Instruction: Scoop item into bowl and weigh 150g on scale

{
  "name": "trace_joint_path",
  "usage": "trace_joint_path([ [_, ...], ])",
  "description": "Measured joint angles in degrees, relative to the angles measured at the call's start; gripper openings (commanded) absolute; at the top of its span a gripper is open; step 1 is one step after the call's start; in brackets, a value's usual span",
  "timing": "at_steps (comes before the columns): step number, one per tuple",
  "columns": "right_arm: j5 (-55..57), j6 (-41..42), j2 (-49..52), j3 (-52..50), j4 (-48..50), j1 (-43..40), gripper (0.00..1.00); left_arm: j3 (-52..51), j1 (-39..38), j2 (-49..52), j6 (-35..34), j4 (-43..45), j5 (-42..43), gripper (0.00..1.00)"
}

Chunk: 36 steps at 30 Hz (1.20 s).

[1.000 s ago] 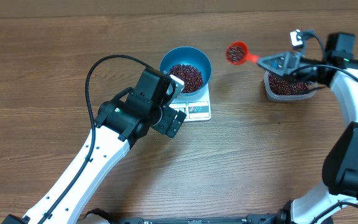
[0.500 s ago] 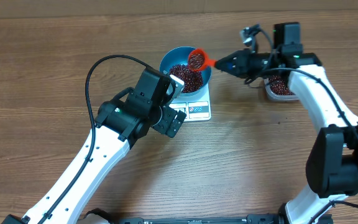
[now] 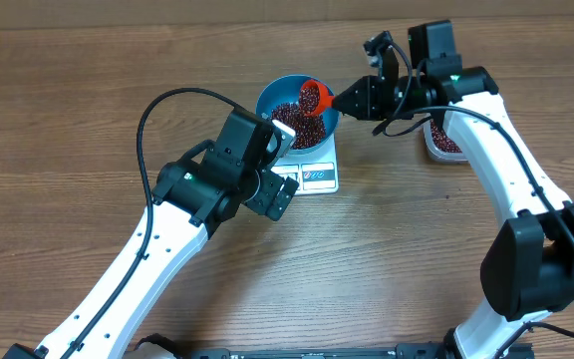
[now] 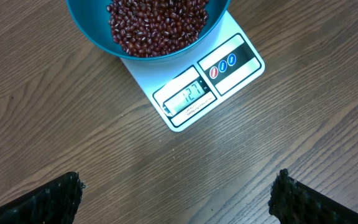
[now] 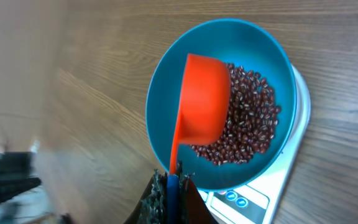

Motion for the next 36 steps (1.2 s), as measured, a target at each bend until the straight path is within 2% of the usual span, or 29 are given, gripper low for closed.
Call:
trace_joint_path([
  [9,6.5,-3.0,0.0,2.7,-2.6,2.6,0.04,0.0,0.0,0.0,0.0,0.0,0.0,1.0],
  [26,8.9,-3.6,0.0,2.7,-4.0,2.7,0.03,0.0,0.0,0.0,0.0,0.0,0.0,1.0],
  [36,10.8,-6.6,0.0,2.7,-5.2,4.9,0.04,0.0,0.0,0.0,0.0,0.0,0.0,1.0],
])
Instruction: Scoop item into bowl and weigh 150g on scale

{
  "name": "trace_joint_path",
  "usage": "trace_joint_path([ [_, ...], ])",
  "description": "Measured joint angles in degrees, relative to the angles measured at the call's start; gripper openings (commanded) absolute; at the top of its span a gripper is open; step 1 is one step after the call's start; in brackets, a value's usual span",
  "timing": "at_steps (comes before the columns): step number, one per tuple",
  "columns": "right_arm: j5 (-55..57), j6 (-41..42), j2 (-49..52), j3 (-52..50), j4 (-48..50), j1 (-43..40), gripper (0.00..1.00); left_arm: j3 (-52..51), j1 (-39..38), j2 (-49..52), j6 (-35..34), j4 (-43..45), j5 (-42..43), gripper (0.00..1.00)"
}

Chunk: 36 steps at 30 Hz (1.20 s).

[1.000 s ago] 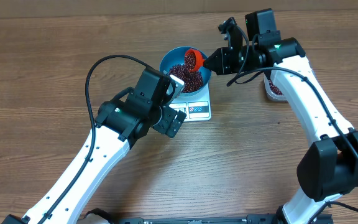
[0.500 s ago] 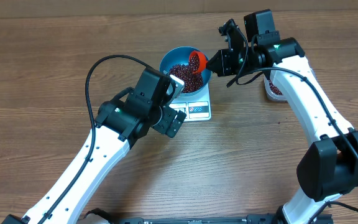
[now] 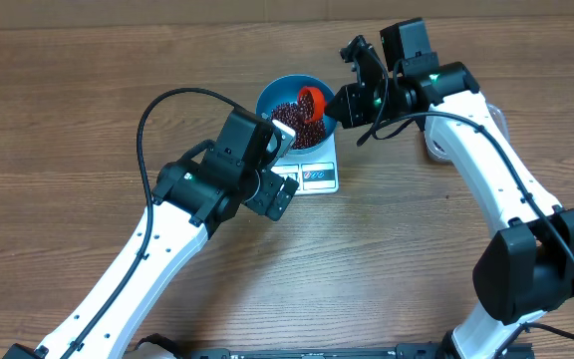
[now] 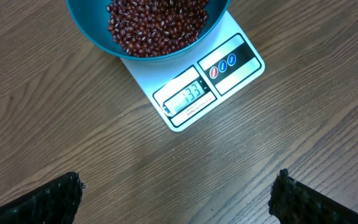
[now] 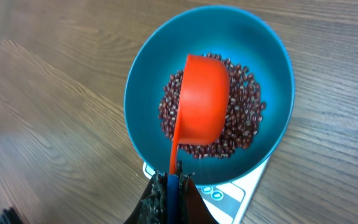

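Note:
A blue bowl of red beans stands on the white scale, whose display reads 133. My right gripper is shut on the handle of an orange scoop, which hangs turned over above the beans in the bowl. In the overhead view the scoop sits over the bowl's right half. My left gripper is open, well in front of the scale, with nothing between its fingers.
A clear container lies right of the scale, mostly hidden under my right arm. The left arm reaches in beside the scale's left front corner. Bare wooden table surrounds everything.
The scale reading has gone from 127 to 133. My right gripper has shifted left with the scoop, which now hangs more over the bowl's middle. The left gripper has not moved.

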Motion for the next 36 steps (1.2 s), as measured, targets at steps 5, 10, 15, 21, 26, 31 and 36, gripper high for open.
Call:
trace_joint_path([
  [5,3.6,-2.0,0.0,0.0,-0.6,1.1,0.04,0.0,0.0,0.0,0.0,0.0,0.0,1.0],
  [10,5.1,-2.4,0.0,0.0,-0.6,1.2,0.04,0.0,0.0,0.0,0.0,0.0,0.0,1.0],
  [15,5.5,-2.5,0.0,0.0,-0.7,1.2,0.04,0.0,0.0,0.0,0.0,0.0,0.0,1.0],
  [21,5.2,-2.7,0.0,0.0,-0.7,1.2,0.04,0.0,0.0,0.0,0.0,0.0,0.0,1.0],
  [26,4.2,-2.7,0.0,0.0,-0.7,1.1,0.04,0.0,0.0,0.0,0.0,0.0,0.0,1.0],
  [31,3.8,-2.7,0.0,0.0,-0.7,1.0,0.04,0.0,0.0,0.0,0.0,0.0,0.0,0.99],
  [36,3.5,-2.7,0.0,0.0,-0.7,1.0,0.04,0.0,0.0,0.0,0.0,0.0,0.0,1.0],
])
